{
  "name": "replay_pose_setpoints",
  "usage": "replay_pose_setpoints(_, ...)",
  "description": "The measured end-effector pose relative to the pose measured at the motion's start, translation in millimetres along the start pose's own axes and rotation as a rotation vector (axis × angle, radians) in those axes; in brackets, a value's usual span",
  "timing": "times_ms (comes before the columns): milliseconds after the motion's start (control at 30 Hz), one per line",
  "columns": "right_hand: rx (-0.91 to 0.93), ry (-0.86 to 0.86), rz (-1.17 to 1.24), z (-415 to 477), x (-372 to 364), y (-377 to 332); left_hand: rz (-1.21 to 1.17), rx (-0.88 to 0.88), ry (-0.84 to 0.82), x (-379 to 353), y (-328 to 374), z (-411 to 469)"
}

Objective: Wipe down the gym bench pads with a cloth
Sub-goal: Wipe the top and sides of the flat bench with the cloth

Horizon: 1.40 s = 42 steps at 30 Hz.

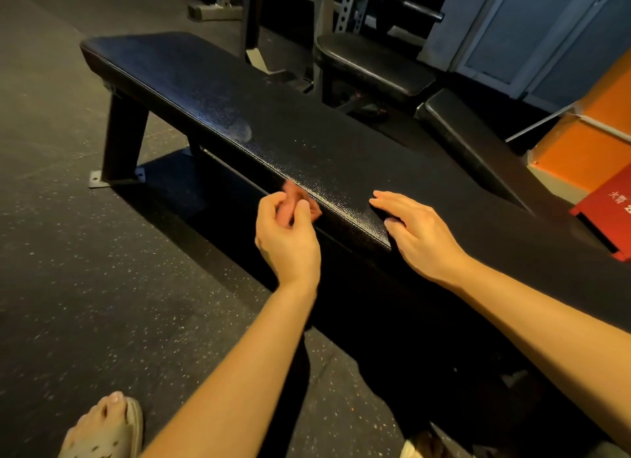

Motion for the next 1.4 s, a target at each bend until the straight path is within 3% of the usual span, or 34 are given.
replay_pose_setpoints(133, 0.012, -0.067, -0.019, 5.7, 19.8, -1.7, 0.071, -0.108, -0.177, 8.1, -13.4, -79.0)
replay_pose_setpoints(200, 0.011, -0.034, -0.035, -0.4, 31.6, 0.0, 0.101, -0.136, -0.355, 15.1, -17.6, -115.5)
replay_pose_setpoints(300, -0.02, -0.033, -0.08, -19.1, 47.0, 8.0, 0.177, -0.082, -0.772, 25.2, -18.8, -161.7)
replay_pose_setpoints(400, -0.067, -0.031, -0.14, -41.2, 64.6, 24.9, 0.356, 0.111, -0.89, 25.5, -20.6, -153.9)
replay_pose_setpoints(533, -0.142, -0.004, -0.231, -76.0, 85.7, 54.6, 0.48, 0.092, -0.762, 19.3, -4.7, -101.9)
replay_pose_setpoints(700, -0.257, -0.026, -0.196, -118.6, 95.1, 81.8, 0.253, 0.205, -0.367, 11.5, -1.9, -65.8)
replay_pose_setpoints(833, -0.189, -0.009, -0.179, -145.8, 93.0, 85.0, 0.109, 0.123, -0.141, 20.0, -16.4, -100.9)
replay_pose_setpoints(1067, -0.181, 0.048, -0.155, -179.6, 99.0, 102.1, 0.035, 0.102, -0.256, 1.5, -18.7, -246.3)
replay_pose_setpoints(1167, -0.158, 0.072, -0.116, -187.2, 97.5, 111.0, 0.004, 0.069, -0.419, 0.7, -7.0, -296.1)
replay_pose_setpoints(1200, -0.149, 0.073, -0.105, -188.2, 97.9, 113.0, 0.006, 0.097, -0.391, 0.0, -6.7, -289.9)
replay_pose_setpoints(1267, -0.132, 0.062, -0.092, -189.1, 97.3, 114.9, 0.01, 0.182, -0.171, 2.1, -13.6, -241.1)
replay_pose_setpoints(1333, -0.124, 0.073, -0.1, -190.3, 96.2, 115.5, 0.105, 0.136, 0.002, 5.5, -14.0, -186.3)
replay_pose_setpoints(1400, -0.117, 0.09, -0.122, -190.9, 94.6, 115.2, 0.133, 0.052, 0.021, 6.9, -5.5, -169.9)
Point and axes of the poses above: each hand's wrist, its own z-axis towards the middle knuckle, its own x-axis out of the back of the hand, y = z × x, the point moved 2 cm from there along z, towards the middle knuckle, and after that the axes turned 11 degrees about y, right-handed, at the moved point
